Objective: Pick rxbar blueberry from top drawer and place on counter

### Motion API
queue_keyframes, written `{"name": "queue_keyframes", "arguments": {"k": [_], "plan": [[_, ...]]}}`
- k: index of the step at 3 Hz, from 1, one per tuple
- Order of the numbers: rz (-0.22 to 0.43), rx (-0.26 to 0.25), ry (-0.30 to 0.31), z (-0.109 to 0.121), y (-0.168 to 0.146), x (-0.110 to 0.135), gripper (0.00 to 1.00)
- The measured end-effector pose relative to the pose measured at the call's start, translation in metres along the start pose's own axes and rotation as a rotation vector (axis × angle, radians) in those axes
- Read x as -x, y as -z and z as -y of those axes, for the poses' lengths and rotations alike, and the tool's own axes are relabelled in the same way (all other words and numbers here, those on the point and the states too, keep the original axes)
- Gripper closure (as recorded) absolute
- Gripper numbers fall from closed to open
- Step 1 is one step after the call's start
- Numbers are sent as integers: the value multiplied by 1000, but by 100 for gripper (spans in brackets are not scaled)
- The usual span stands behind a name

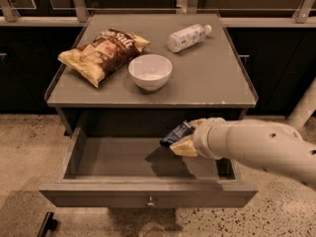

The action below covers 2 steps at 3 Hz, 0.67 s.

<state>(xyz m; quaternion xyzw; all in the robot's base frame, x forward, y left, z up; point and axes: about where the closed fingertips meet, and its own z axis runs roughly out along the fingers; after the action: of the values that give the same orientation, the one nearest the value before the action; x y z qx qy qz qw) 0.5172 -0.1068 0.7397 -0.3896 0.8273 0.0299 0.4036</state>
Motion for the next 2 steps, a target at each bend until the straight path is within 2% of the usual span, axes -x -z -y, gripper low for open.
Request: {"name": "queue_keyframes", "arguments": {"k": [1, 2], "plan": [[116, 119, 16, -8, 29, 63, 100], [158, 176, 28, 18, 55, 77, 100]]}}
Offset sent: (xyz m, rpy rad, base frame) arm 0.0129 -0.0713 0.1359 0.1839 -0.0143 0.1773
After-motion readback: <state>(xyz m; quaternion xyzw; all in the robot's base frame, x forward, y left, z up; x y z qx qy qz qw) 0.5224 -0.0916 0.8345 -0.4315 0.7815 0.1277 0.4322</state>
